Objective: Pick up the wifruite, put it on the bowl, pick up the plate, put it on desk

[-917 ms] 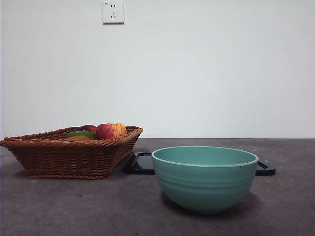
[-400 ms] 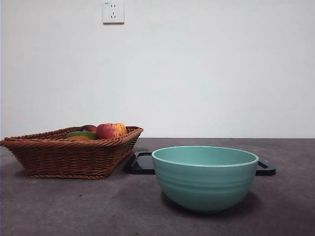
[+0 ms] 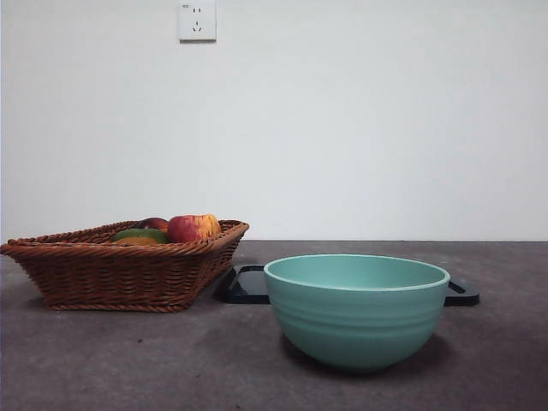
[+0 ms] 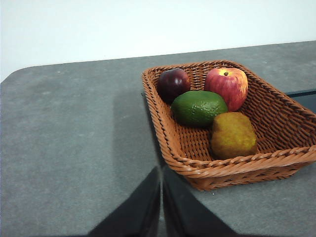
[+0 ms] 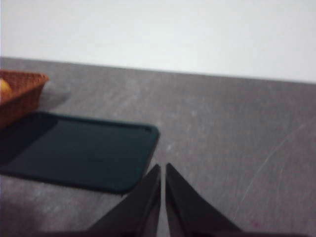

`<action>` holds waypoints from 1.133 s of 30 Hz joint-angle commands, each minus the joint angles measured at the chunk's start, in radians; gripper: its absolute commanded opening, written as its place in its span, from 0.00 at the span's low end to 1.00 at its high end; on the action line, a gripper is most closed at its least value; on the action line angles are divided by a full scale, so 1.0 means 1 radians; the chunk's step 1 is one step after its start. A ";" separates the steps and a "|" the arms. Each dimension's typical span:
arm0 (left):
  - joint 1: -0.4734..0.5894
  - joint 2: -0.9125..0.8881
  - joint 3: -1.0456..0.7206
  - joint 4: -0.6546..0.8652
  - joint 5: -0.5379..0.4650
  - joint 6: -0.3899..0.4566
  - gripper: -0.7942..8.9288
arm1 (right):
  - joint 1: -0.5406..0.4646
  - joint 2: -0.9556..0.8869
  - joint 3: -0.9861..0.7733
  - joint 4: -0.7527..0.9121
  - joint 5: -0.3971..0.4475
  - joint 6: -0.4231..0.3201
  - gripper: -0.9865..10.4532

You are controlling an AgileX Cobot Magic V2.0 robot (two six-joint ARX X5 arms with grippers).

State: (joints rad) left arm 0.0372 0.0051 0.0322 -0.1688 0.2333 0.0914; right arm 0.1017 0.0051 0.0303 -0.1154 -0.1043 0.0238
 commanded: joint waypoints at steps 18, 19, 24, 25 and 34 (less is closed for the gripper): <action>0.002 -0.002 -0.020 -0.008 -0.001 -0.003 0.09 | -0.001 -0.002 -0.019 -0.041 0.001 0.043 0.09; 0.002 -0.002 -0.020 -0.008 -0.001 -0.003 0.09 | -0.001 -0.002 -0.019 -0.042 0.001 0.043 0.09; 0.002 -0.002 -0.020 -0.008 -0.001 -0.003 0.09 | -0.001 -0.002 -0.019 -0.042 0.001 0.043 0.09; 0.002 -0.002 -0.020 -0.008 -0.002 -0.003 0.09 | -0.001 -0.002 -0.019 -0.042 0.001 0.043 0.09; 0.002 -0.002 -0.020 -0.008 -0.001 -0.003 0.09 | -0.001 -0.002 -0.019 -0.042 0.001 0.043 0.09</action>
State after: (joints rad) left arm 0.0372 0.0051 0.0322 -0.1688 0.2333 0.0914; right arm 0.1017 0.0051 0.0158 -0.1612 -0.1040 0.0566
